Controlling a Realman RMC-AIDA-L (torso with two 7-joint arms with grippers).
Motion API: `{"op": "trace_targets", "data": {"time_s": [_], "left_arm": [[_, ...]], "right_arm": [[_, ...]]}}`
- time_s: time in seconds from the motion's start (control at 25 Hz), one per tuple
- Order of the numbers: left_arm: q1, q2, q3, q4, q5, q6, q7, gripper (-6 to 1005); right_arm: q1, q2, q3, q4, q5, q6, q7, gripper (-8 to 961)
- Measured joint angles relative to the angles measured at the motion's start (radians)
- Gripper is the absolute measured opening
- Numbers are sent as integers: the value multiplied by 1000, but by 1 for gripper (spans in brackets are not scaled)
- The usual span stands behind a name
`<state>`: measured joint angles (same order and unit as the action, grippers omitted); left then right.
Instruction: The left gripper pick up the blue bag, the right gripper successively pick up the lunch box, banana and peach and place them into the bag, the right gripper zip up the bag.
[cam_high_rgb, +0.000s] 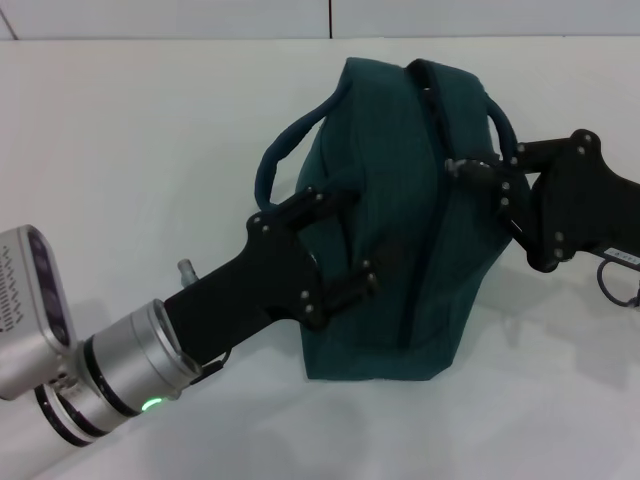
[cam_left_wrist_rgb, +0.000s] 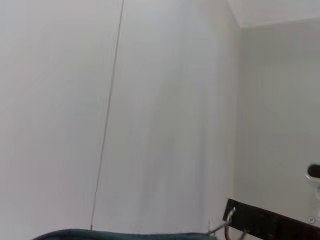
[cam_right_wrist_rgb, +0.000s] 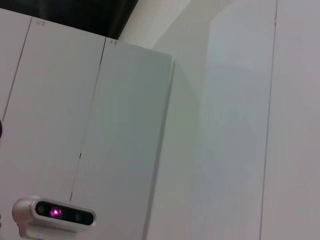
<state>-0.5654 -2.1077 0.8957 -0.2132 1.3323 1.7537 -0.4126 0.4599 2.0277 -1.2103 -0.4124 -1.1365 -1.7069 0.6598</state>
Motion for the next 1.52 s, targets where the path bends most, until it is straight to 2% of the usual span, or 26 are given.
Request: {"op": "trace_targets", "data": {"time_s": [0.12, 0.36, 0.56, 0.8, 1.12, 1.36, 1.52], "left_arm": [[1, 0, 0, 0, 0, -6, 0, 736], [0, 0, 1, 2, 14, -13, 6, 511], [0, 0, 3, 9, 37, -13, 8, 275], [-1, 0, 4, 44, 99, -9, 8, 174], [13, 4, 6, 74, 104, -13, 4, 55], [30, 4, 5, 93, 98, -13, 1, 55], [32, 5, 5, 107, 97, -30, 1, 55]], "right_arm": [[-1, 0, 0, 9, 2, -1, -13, 30], [1, 0, 0, 23, 8, -4, -25, 30], [-1, 0, 0, 26, 10, -6, -25, 32], [-3, 0, 12, 50, 38, -5, -25, 35], [-3, -5, 14, 97, 138, 6, -24, 39], [-27, -15, 11, 76, 136, -13, 3, 42], [-73, -36, 6, -2, 114, -26, 106, 44]]}}
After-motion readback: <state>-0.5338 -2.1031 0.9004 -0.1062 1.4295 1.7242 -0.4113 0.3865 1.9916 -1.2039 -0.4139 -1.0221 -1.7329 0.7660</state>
